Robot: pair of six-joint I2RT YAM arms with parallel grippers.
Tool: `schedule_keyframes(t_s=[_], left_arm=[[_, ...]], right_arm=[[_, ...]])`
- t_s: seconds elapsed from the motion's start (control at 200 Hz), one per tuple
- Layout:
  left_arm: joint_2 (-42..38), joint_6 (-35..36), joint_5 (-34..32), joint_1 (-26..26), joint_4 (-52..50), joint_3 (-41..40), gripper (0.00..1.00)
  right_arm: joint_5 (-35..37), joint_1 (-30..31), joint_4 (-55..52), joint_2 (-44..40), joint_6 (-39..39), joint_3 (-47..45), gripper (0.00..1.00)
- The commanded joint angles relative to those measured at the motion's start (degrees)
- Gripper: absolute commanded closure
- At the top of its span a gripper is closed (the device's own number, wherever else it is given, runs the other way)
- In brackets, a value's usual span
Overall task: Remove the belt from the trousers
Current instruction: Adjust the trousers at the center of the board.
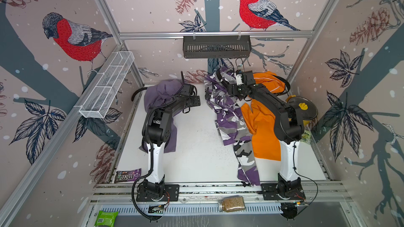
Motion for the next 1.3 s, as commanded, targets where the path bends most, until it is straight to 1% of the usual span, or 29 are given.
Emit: schedule_keyframes(t_s=[0.0, 0.065, 0.1, 0.13, 0.19, 0.225, 0.24, 0.245, 0.25, 0.28, 0.295, 0.32, 0.35, 0.405, 0.43, 0.54, 0.635, 0.765, 0.905, 1.07, 1.191, 1.221, 1.251, 1.271, 1.286, 1.296], left_arm=[[-4.35, -1.56, 1.83, -1.51, 5.16, -2.68, 0.22], [-7.10, -2.57, 2.31, -2.03, 6.47, -4.77, 0.22], [-8.43, -3.27, 2.57, -2.08, 7.04, -5.85, 0.22], [-9.42, -3.81, 2.80, -2.00, 7.37, -6.58, 0.22], [-11.14, -4.12, 2.77, -1.99, 7.61, -7.53, 0.22], [-12.02, -3.93, 2.55, -1.99, 7.38, -7.82, 0.22], [-12.32, -3.82, 2.44, -2.06, 7.26, -7.91, 0.22], [-12.39, -3.84, 2.44, -2.03, 7.23, -7.91, 0.22], [-12.48, -3.76, 2.42, -2.01, 7.23, -7.96, 0.22], [-13.11, -3.60, 2.17, -1.99, 6.99, -8.06, 0.22], [-13.40, -3.54, 2.01, -1.99, 6.90, -8.11, 0.22], [-13.94, -3.40, 1.74, -1.99, 6.72, -8.17, 0.22], [-14.58, -3.33, 1.42, -2.00, 6.78, -8.40, 0.22], [-15.88, -3.24, 0.90, -1.92, 6.83, -8.58, 0.22], [-16.50, -3.30, 0.63, -1.87, 6.79, -8.58, 0.22], [-19.87, -3.67, -0.42, -1.42, 7.04, -9.06, 0.22], [-23.14, -4.27, -1.79, -0.51, 7.02, -9.55, 0.22], [-27.46, -4.39, -2.99, 1.31, 6.00, -10.34, 0.21], [-32.71, -4.27, -4.77, 3.42, 6.15, -13.67, 0.21], [-39.48, -3.94, -9.36, 4.37, 7.58, -19.72, 0.20], [-44.31, -2.46, -13.05, 4.44, 10.99, -25.03, 0.19], [-45.33, -2.32, -14.03, 4.45, 11.34, -25.99, 0.19], [-46.28, -2.06, -15.03, 4.46, 11.35, -26.77, 0.19], [-46.81, -1.91, -15.64, 4.51, 11.36, -27.22, 0.19], [-47.16, -1.84, -16.01, 4.52, 11.43, -27.51, 0.19], [-47.31, -1.73, -16.28, 4.51, 11.42, -27.69, 0.19]], right_arm=[[-0.20, -0.42, -4.47, 5.63, -4.64, 7.66, 0.00], [-1.66, -0.76, -5.83, 9.38, -5.04, 11.61, 0.01], [-3.56, -1.00, -6.35, 10.79, -5.26, 13.27, 0.00], [-5.05, -1.14, -6.81, 11.98, -5.46, 14.27, 0.03], [-8.25, -1.15, -6.66, 13.09, -5.78, 15.04, 0.15], [-10.29, -1.12, -6.27, 13.03, -6.12, 14.97, 0.24], [-10.98, -1.10, -6.09, 12.98, -6.22, 14.89, 0.31], [-11.49, -1.04, -6.03, 12.91, -6.24, 14.88, 0.35], [-11.49, -1.04, -6.03, 12.91, -6.24, 14.88, 0.35], [-12.33, -0.83, -5.72, 12.53, -6.41, 14.79, 0.48], [-12.55, -0.73, -5.56, 12.32, -6.45, 14.79, 0.52], [-12.72, -0.55, -5.44, 11.88, -6.43, 14.74, 0.64], [-12.85, -0.16, -5.22, 11.22, -6.61, 14.70, 0.76], [-12.93, 0.33, -4.91, 9.97, -6.56, 14.70, 0.93], [-13.35, 0.65, -4.75, 9.25, -6.54, 14.70, 0.97], [-13.96, 2.60, -5.05, 5.72, -6.87, 15.21, 0.98], [-11.73, 5.48, -6.13, 2.22, -7.15, 15.52, 0.99], [-8.35, 9.59, -10.26, -1.25, -6.18, 16.97, 0.99], [-4.79, 14.20, -11.14, -4.94, -2.47, 15.07, 0.98], [-3.90, 21.43, -10.30, -6.95, 3.11, 10.31, 0.98], [-3.85, 27.35, -7.93, -7.32, 7.52, 5.42, 0.98], [-3.89, 28.56, -7.00, -7.11, 8.37, 3.96, 0.96], [-4.17, 29.51, -6.05, -6.51, 8.77, 2.78, 0.90], [-4.38, 29.94, -5.94, -6.02, 9.01, 2.37, 0.82], [-4.62, 30.15, -6.02, -5.42, 9.08, 2.31, 0.72], [-4.89, 30.19, -6.17, -5.12, 9.03, 2.35, 0.68]])
